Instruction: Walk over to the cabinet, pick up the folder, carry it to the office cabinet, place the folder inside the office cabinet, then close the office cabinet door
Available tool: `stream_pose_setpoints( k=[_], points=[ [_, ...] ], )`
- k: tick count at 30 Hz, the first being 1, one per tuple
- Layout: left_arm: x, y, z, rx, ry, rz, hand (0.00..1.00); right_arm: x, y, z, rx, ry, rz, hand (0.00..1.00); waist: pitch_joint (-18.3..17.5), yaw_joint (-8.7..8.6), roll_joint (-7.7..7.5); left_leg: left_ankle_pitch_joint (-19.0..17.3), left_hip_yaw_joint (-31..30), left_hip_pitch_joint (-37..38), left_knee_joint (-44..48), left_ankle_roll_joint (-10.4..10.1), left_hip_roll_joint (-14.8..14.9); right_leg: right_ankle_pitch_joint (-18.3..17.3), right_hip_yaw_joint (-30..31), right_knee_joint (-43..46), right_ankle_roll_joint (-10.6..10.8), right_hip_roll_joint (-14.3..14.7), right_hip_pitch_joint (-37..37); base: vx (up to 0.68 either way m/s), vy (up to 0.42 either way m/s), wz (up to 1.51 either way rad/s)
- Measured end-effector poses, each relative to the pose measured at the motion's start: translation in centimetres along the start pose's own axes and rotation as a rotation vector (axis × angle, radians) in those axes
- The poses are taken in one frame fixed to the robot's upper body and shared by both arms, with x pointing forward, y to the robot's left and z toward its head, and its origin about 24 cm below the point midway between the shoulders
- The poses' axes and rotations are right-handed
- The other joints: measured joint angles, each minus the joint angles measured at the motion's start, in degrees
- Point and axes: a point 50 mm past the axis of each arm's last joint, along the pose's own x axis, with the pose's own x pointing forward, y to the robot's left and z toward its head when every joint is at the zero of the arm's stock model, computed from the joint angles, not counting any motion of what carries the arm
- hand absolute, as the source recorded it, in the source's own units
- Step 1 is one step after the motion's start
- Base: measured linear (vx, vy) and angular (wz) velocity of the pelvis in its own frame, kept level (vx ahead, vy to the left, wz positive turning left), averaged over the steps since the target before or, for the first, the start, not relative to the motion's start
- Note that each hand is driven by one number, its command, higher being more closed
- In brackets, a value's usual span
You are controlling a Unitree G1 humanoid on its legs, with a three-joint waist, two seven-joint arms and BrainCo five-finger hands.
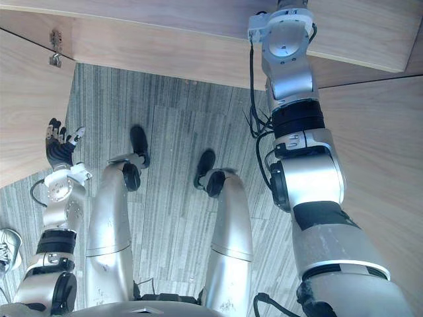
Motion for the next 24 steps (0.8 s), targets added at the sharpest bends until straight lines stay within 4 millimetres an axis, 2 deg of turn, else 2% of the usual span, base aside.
stream_pose_setpoints(
  k=[4,7,10,13,14,15,16,19,20,22,24],
  points=[
    [-0.9,-0.1,-0.5,-0.023,0.010,0.000,0.00,-1.0,-0.6,-0.7,0.032,0.010,-0.019,1.00,-0.09,0.24,-0.05,-0.86,-0.15,-0.27,1.88,0.47,0.13,-0.73,0.15,1.47,-0.04,-0.15,0.07,0.00,0.027,0.00],
    [-1.5,-0.5,-0.5,-0.046,0.006,-0.004,0.00,-4.2,-0.7,-2.1,0.029,0.004,0.011,1.00,-0.11,0.31,-0.05,-1.68,-0.42,0.30,3.37,0.76,0.38,-1.28,0.15,2.16,0.20,0.02,1.11,0.01,0.038,-0.04],
    [-1.8,-0.6,-0.9,-0.033,0.015,-0.009,0.00,-8.6,-0.2,-4.0,-0.012,0.016,0.053,1.00,-0.15,-0.42,-0.07,-2.62,-0.58,3.10,4.03,0.99,0.39,-1.97,0.15,2.14,0.38,0.05,4.40,0.01,0.011,0.00],
    [-2.2,-1.0,-1.1,0.011,0.015,-0.036,0.00,-12.7,-0.2,-4.3,-0.023,0.000,0.091,1.00,-0.39,-0.80,-0.22,-3.92,-0.29,7.32,3.57,0.64,0.73,-2.37,0.26,0.93,0.49,0.47,8.63,0.00,-0.001,-0.05],
    [-2.7,-0.9,-1.2,0.034,0.011,-0.044,0.00,-14.9,-0.1,-4.6,-0.026,0.012,0.113,1.00,-1.64,-1.06,-0.90,-4.09,0.29,9.17,2.48,0.57,0.82,-2.40,0.52,-0.23,0.38,0.60,10.06,0.00,-0.014,-0.09],
    [-2.8,-0.8,-1.3,0.042,0.014,-0.049,0.00,-16.0,-0.1,-4.8,-0.028,0.022,0.121,1.00,-2.09,-1.17,-1.00,-4.10,0.41,10.11,1.87,0.54,0.84,-2.36,0.47,-0.91,0.31,0.67,11.01,0.02,-0.014,-0.10],
    [-3.4,-0.7,-2.0,0.072,0.038,-0.069,0.00,-18.5,-0.1,-5.4,-0.020,0.062,0.160,1.00,-2.72,-1.46,-0.99,-4.61,0.55,13.33,0.78,0.30,1.06,-2.36,0.03,-2.93,0.33,0.91,14.49,0.05,-0.007,-0.09],
    [-5.1,-0.2,-3.8,0.117,0.109,-0.086,0.00,-22.7,-0.2,-6.1,-0.014,0.143,0.224,1.00,-5.54,-2.06,-1.09,-5.60,0.88,18.31,-1.14,0.17,1.27,-2.23,-0.27,-6.34,0.91,1.44,19.95,0.09,0.002,-0.08],
    [-6.2,0.1,-5.0,0.135,0.157,-0.090,0.00,-25.2,-0.1,-6.2,0.012,0.191,0.263,1.00,-6.60,-2.33,-1.22,-6.16,1.59,22.79,-2.63,-0.03,1.36,-1.96,-0.25,-8.78,1.78,1.65,24.54,0.11,0.014,-0.04],
    [-7.4,0.5,-6.0,0.164,0.204,-0.102,0.00,-27.5,0.1,-6.4,0.013,0.246,0.305,1.00,-7.70,-2.60,-1.38,-6.78,2.22,27.67,-4.37,0.00,1.36,-1.85,-0.22,-11.60,2.30,1.84,29.54,0.16,0.021,-0.05],
    [-9.1,1.6,-7.3,0.213,0.264,-0.110,0.00,-30.9,0.2,-6.8,0.034,0.359,0.357,1.00,-10.41,-3.14,-2.04,-7.25,3.58,34.55,-7.74,0.41,1.36,-1.14,-0.06,-16.47,2.96,2.35,36.32,0.19,0.043,-0.11]
  ],
)
